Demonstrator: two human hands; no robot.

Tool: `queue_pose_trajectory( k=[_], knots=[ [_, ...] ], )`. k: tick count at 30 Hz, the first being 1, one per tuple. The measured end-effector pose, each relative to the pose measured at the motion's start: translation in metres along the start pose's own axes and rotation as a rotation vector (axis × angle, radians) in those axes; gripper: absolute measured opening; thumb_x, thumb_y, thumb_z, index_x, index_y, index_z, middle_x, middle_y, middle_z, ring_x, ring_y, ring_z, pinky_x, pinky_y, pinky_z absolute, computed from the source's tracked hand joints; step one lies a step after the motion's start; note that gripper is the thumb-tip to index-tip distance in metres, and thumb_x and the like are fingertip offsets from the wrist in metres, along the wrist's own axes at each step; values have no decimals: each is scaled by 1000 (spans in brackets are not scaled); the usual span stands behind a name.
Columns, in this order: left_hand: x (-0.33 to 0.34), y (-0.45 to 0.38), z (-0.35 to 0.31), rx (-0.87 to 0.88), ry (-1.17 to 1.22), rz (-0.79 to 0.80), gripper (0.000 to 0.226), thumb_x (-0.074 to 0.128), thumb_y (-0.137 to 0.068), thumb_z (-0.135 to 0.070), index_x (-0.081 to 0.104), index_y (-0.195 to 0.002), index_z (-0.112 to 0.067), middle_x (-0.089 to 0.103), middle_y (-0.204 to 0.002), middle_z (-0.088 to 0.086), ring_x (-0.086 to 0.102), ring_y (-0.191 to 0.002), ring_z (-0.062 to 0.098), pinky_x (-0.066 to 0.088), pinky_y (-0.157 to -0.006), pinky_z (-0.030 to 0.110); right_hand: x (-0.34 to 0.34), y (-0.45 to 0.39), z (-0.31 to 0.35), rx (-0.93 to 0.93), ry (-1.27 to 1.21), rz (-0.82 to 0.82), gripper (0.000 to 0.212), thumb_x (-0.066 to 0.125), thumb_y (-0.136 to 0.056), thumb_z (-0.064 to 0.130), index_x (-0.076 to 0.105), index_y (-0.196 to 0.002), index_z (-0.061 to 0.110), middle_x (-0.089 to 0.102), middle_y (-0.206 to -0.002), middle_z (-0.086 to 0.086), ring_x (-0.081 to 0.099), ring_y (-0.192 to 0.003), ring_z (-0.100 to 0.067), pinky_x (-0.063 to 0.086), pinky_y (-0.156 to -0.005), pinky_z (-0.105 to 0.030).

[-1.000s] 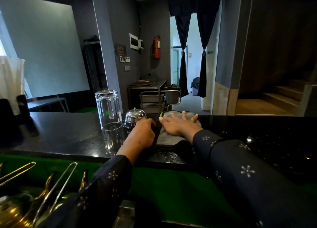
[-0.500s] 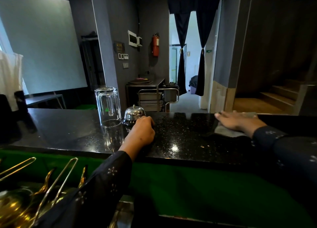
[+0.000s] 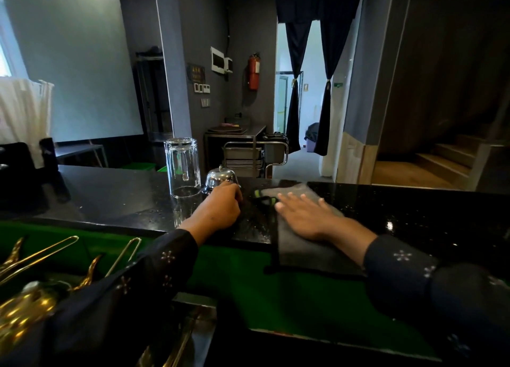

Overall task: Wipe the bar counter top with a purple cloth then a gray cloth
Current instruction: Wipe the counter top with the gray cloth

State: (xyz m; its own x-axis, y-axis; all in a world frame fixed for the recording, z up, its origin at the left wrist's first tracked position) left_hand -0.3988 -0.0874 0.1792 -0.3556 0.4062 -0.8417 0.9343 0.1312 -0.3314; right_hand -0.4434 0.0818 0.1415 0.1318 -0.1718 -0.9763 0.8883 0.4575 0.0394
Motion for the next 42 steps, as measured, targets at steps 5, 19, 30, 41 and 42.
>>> queue_pose_trajectory(
  k=[5, 19, 30, 41, 42],
  knots=[
    [-3, 15, 9, -20, -3, -43, 27, 38, -90, -12, 61, -103, -14, 56, -114, 5, 57, -100, 25, 48, -93, 44, -19, 0, -55, 289, 13, -31, 55, 1, -98, 51, 0, -152, 39, -7, -162, -5, -11, -145, -41, -9, -112, -65],
    [1, 10, 12, 11, -29, -20, 24, 43, -94, -15, 61, -109, -7, 53, -118, 13, 51, -112, 30, 39, -100, 38, -5, 22, -27, 106, 30, 1, 52, 3, -100, 47, 1, -151, 40, -5, -162, 5, -6, -148, -31, -7, -114, -60],
    [3, 12, 11, -50, -64, -7, 29, 41, -93, -19, 57, -116, -10, 47, -126, 9, 46, -116, 27, 40, -102, 42, -18, -7, -15, 165, 49, -5, 54, 6, -102, 43, 3, -154, 30, -4, -162, -8, -6, -148, -33, -4, -115, -61],
    [10, -4, 17, -39, -119, -45, 22, 45, -92, -22, 55, -110, -13, 49, -119, 8, 44, -115, 26, 38, -100, 43, -8, -37, 15, 13, -30, 24, 60, 9, -100, 55, 9, -154, 29, 0, -163, -9, -2, -149, -27, -5, -116, -55],
    [10, -4, 18, -39, -115, -46, 22, 45, -92, -22, 55, -109, -14, 49, -118, 7, 44, -114, 26, 38, -100, 43, -11, -51, 18, 20, -9, 19, 59, 16, -101, 51, 9, -154, 25, 0, -162, -11, -1, -149, -29, -2, -116, -55]
  ],
)
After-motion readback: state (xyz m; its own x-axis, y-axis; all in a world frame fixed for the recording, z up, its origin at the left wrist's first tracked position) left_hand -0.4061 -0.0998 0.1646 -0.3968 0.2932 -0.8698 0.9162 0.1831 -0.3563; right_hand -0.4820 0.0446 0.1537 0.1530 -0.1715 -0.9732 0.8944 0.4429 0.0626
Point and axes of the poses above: each hand's wrist, its own y-axis away from the middle knuckle, its own x-axis out of the palm, z = x × y, the point moved 8 cm from there along -y, towards the middle knuckle
